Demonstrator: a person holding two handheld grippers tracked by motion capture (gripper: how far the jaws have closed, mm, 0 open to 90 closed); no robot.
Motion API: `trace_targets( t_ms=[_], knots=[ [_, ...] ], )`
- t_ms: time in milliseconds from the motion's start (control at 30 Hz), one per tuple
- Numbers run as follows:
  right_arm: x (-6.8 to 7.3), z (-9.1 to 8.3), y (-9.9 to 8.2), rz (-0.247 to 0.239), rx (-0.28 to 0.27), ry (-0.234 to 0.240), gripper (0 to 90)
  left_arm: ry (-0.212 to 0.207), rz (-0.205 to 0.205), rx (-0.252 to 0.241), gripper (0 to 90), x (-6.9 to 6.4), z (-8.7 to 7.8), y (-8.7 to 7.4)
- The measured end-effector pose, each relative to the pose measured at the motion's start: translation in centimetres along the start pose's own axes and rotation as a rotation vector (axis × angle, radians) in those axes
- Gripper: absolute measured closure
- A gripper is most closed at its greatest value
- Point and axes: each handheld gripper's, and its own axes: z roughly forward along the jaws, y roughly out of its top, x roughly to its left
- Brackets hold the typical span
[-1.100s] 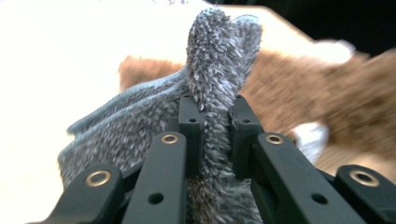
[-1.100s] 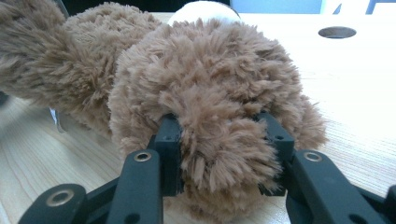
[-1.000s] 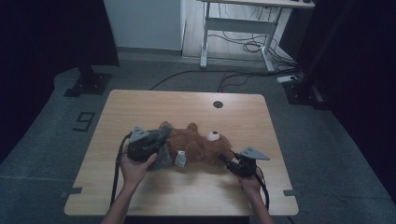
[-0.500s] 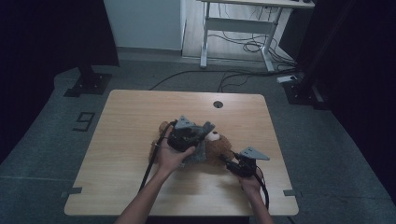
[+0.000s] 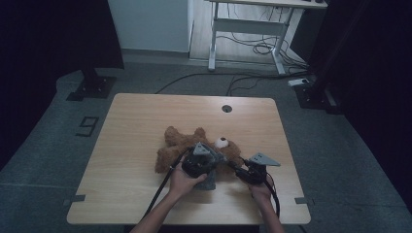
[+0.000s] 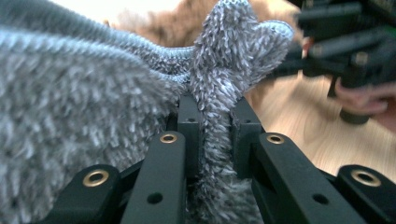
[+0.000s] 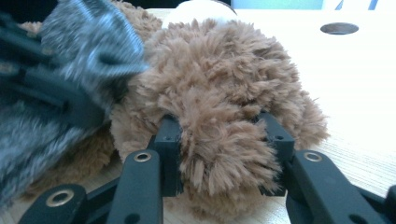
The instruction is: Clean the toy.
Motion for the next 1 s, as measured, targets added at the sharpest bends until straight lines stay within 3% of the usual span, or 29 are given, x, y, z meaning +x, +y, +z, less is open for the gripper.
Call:
trace_targets(
  t_ms=[167, 333, 500, 667, 800, 900, 1000],
  knots=[
    [0.1, 0.0, 0.0, -0.001, 0.003, -0.001, 60.4, 0.001, 0.014, 0.041, 77.9, -0.3, 0.1, -1.1],
    [0.1, 0.0, 0.0, -0.002, 0.001, 0.001, 60.3, 0.012, 0.031, 0.051, 77.9, -0.4, -0.2, -1.8],
    [0.0, 0.0, 0.0, -0.001, 0.001, 0.003, 60.4, -0.005, 0.003, 0.047, 78.0, 0.0, -0.3, -2.9],
    [0.0, 0.0, 0.0, 0.000, 0.000, 0.005, 60.3, -0.006, 0.013, 0.057, 77.7, -0.1, -0.8, -3.4],
    [-0.1, 0.0, 0.0, 0.008, -0.004, 0.011, 60.4, -0.018, 0.015, -0.014, 77.8, -0.5, -2.0, -2.8],
    [-0.2, 0.0, 0.0, 0.021, -0.011, 0.020, 60.6, -0.013, 0.039, -0.083, 77.8, -1.2, -2.9, -0.9],
    [-0.2, 0.0, 0.0, 0.016, -0.011, 0.022, 60.7, -0.011, 0.065, -0.142, 77.8, -2.2, -3.4, 2.1]
  ],
)
